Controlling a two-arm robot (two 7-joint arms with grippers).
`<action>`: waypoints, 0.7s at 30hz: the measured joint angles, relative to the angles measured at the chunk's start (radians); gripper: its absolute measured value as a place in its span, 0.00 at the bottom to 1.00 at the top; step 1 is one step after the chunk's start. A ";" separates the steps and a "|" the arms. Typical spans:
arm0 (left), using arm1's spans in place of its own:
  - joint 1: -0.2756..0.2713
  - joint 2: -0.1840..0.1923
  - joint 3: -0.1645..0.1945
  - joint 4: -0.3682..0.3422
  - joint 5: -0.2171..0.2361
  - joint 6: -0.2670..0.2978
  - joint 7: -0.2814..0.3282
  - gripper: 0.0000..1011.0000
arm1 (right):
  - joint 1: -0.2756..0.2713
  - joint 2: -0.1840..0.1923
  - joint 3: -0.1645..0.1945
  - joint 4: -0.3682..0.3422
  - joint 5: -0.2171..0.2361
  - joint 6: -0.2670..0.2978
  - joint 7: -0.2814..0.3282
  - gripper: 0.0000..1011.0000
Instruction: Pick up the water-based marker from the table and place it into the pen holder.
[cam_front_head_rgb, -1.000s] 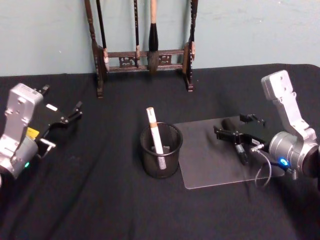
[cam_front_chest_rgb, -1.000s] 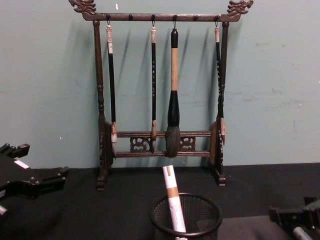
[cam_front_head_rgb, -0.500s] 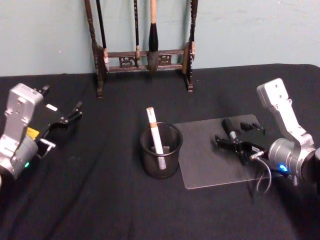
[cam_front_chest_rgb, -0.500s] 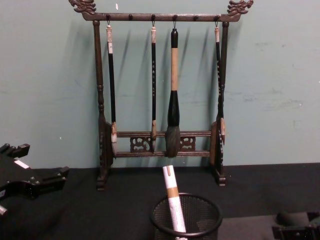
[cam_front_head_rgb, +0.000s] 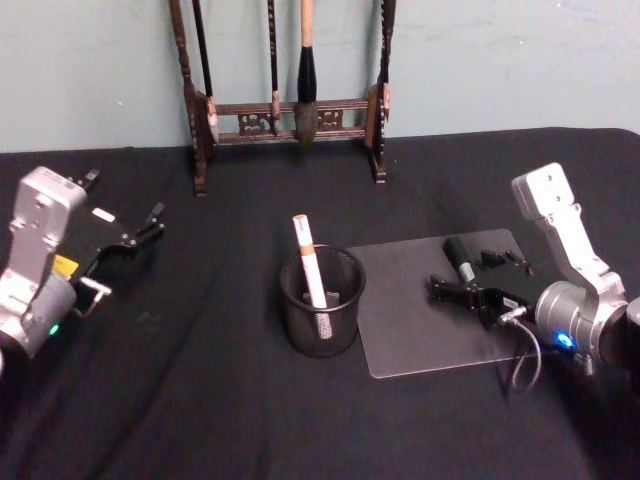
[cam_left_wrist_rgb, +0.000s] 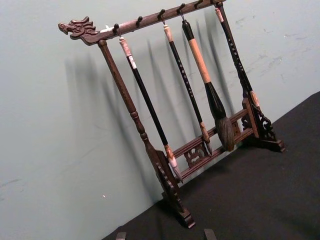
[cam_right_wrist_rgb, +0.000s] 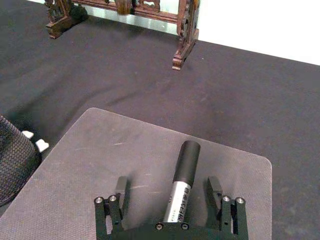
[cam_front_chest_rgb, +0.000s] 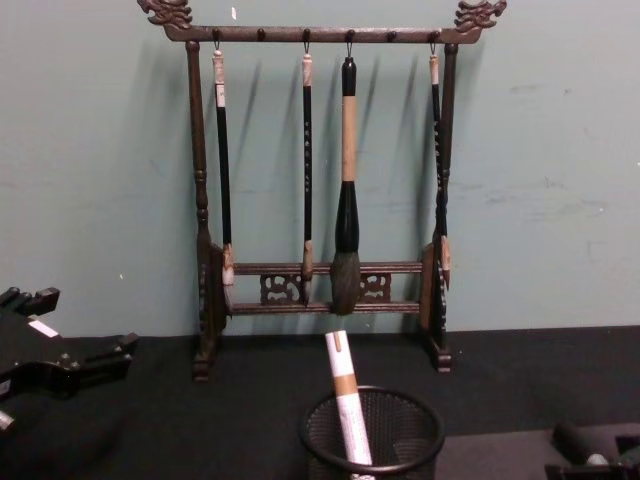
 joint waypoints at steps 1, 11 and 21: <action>0.000 0.000 0.000 0.000 0.000 0.000 0.000 0.99 | 0.000 -0.001 0.001 0.001 -0.001 0.000 0.000 0.99; 0.000 0.000 0.000 0.000 0.000 0.000 0.000 0.99 | -0.003 -0.011 0.018 0.007 -0.015 0.000 0.001 0.99; 0.000 0.000 0.000 0.000 0.000 0.000 0.000 0.99 | -0.002 -0.020 0.024 0.021 -0.019 -0.002 0.015 0.99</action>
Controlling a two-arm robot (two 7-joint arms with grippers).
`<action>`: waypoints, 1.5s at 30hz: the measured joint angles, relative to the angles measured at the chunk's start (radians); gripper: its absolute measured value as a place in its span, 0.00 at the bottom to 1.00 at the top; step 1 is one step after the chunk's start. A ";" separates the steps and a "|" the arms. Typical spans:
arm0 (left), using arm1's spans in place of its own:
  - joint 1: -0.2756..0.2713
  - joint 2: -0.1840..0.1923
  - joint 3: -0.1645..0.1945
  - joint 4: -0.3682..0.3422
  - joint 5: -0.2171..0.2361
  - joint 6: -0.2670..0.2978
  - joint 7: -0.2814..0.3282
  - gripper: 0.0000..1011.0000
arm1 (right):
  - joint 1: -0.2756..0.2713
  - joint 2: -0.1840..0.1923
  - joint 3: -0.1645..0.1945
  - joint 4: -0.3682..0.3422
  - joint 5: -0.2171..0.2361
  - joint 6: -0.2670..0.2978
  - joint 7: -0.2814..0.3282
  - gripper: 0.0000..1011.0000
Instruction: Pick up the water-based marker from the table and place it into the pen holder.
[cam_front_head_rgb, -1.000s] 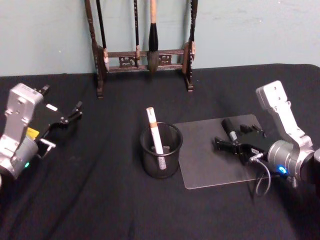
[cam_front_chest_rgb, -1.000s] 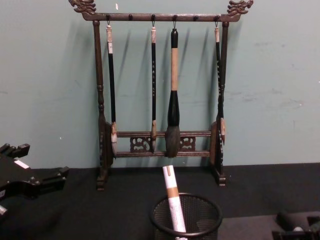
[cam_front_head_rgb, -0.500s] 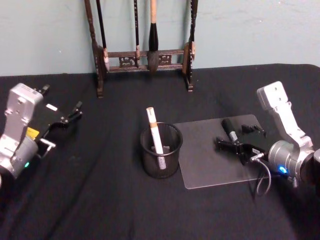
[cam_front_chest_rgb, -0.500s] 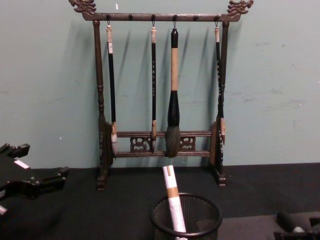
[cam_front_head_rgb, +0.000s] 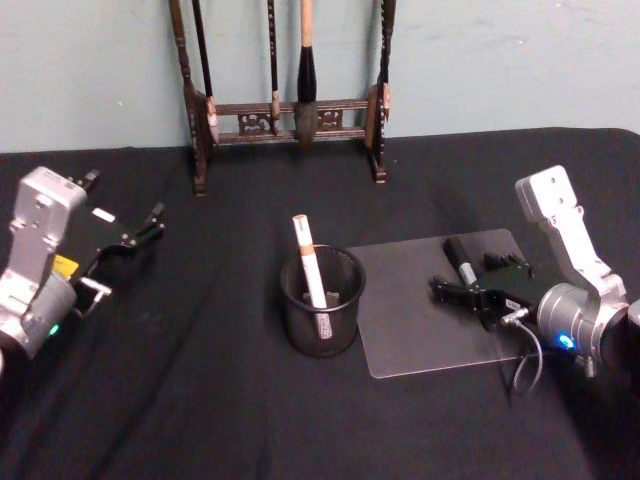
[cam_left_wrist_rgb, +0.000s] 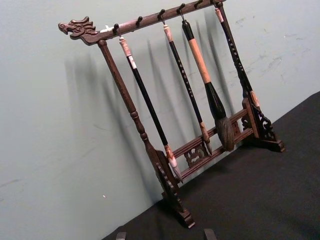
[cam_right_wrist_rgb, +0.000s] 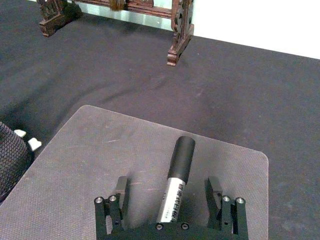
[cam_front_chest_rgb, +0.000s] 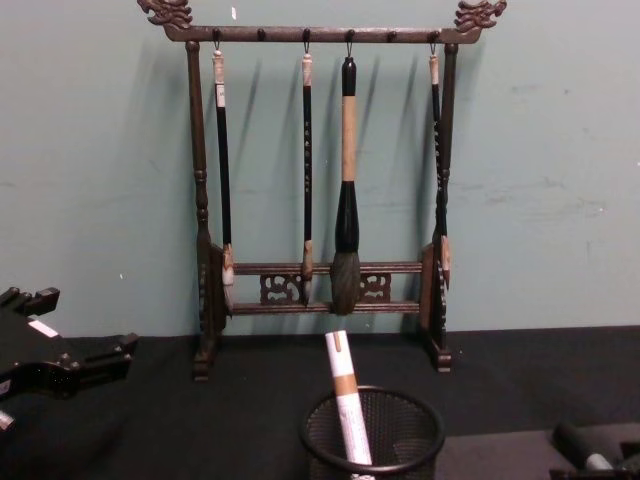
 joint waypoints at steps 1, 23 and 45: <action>0.000 0.000 0.000 0.000 0.000 0.000 0.000 0.99 | 0.000 -0.001 0.000 0.000 0.000 0.000 0.001 0.99; 0.000 0.000 0.000 0.000 0.000 0.000 0.000 0.99 | -0.001 -0.006 0.004 0.005 -0.008 -0.005 0.002 0.99; 0.000 0.000 0.000 0.000 0.000 0.000 0.000 0.99 | -0.001 -0.005 0.003 0.004 -0.005 -0.005 0.001 0.42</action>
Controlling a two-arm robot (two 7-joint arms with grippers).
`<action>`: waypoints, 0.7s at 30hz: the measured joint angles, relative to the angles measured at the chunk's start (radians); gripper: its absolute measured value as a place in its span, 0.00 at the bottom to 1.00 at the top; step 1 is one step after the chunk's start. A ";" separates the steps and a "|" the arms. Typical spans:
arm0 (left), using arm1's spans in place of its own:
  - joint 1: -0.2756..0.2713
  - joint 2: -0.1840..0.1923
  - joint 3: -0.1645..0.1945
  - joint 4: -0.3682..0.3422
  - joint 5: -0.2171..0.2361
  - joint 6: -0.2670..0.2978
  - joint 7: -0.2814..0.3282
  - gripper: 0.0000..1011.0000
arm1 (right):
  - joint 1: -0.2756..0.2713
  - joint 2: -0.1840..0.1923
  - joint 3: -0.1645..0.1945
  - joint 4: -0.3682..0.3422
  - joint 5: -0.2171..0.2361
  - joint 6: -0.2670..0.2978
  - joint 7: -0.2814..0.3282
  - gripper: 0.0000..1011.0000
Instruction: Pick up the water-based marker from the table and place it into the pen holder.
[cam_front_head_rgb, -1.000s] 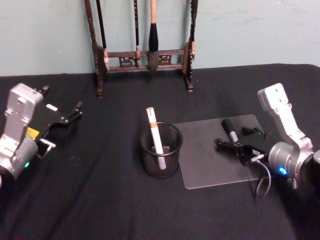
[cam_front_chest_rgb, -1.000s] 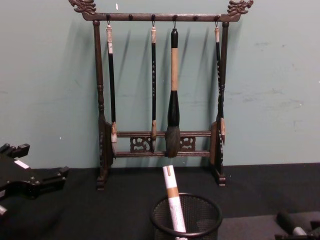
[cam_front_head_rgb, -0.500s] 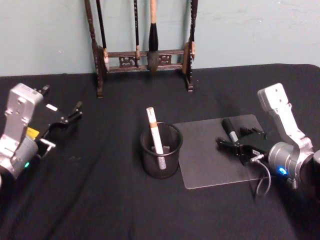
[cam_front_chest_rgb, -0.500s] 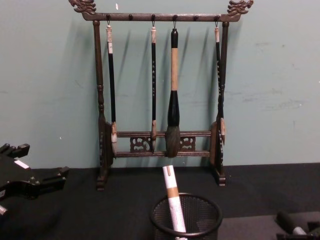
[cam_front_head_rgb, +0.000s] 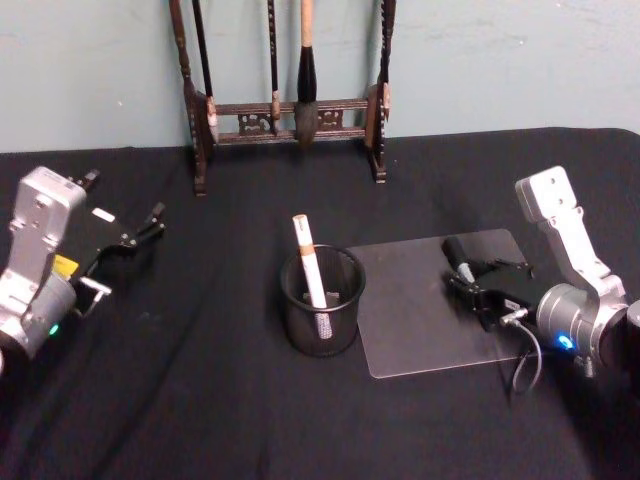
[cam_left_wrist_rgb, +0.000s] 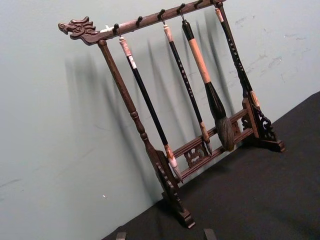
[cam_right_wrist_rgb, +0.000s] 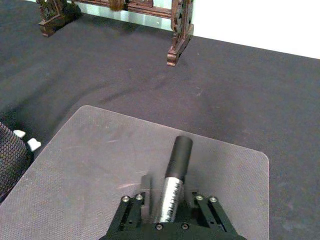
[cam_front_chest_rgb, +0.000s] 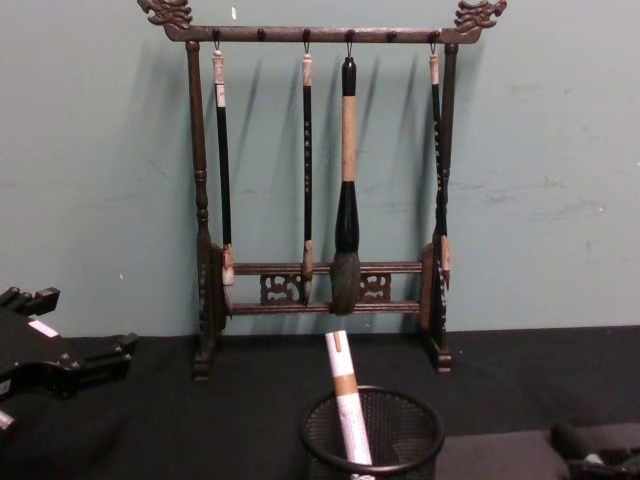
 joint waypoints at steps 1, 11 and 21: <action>0.000 0.000 0.000 0.000 0.000 0.000 0.000 0.99 | 0.000 0.000 0.000 0.000 0.000 0.000 0.000 0.40; 0.000 0.000 0.000 0.000 0.000 0.000 0.000 0.99 | 0.000 0.000 0.000 0.000 0.001 0.000 0.000 0.19; 0.000 0.000 0.000 0.000 0.000 0.000 0.000 0.99 | -0.007 -0.007 0.012 -0.005 0.023 -0.039 0.019 0.19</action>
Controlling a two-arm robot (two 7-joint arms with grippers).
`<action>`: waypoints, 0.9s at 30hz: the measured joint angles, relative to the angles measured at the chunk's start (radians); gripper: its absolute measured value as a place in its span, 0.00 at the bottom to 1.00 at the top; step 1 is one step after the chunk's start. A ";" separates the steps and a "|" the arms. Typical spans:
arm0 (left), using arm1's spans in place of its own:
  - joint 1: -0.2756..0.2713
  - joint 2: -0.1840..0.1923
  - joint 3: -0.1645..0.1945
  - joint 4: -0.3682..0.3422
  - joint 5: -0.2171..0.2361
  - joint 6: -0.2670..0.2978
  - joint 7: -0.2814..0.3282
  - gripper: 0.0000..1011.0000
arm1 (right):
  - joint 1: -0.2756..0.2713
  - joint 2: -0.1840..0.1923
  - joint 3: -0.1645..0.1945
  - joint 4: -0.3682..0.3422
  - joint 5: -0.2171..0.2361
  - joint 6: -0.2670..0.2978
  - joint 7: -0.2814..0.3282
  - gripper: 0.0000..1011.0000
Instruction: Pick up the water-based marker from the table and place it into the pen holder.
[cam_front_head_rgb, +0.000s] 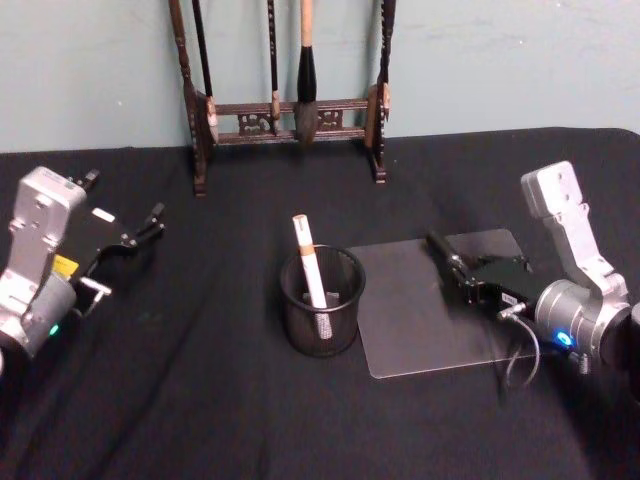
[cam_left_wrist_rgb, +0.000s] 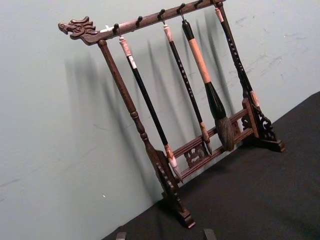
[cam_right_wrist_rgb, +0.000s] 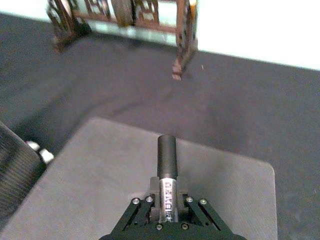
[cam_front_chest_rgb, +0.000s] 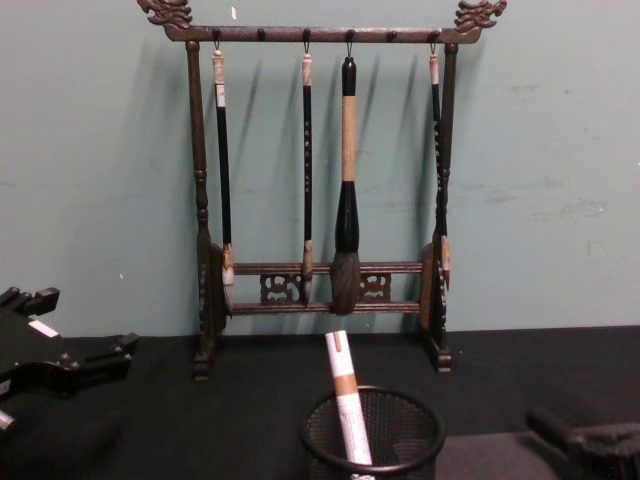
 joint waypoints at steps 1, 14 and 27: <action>0.000 0.000 0.000 0.000 0.000 0.000 0.000 0.99 | -0.003 -0.003 0.004 -0.002 0.010 -0.024 0.008 0.19; 0.000 0.000 0.000 0.000 0.000 0.000 0.000 0.99 | 0.022 -0.035 0.009 0.036 0.117 -0.428 0.182 0.19; 0.000 0.000 0.000 0.000 0.000 0.000 0.000 0.99 | 0.096 -0.100 -0.071 0.140 0.197 -0.631 0.331 0.19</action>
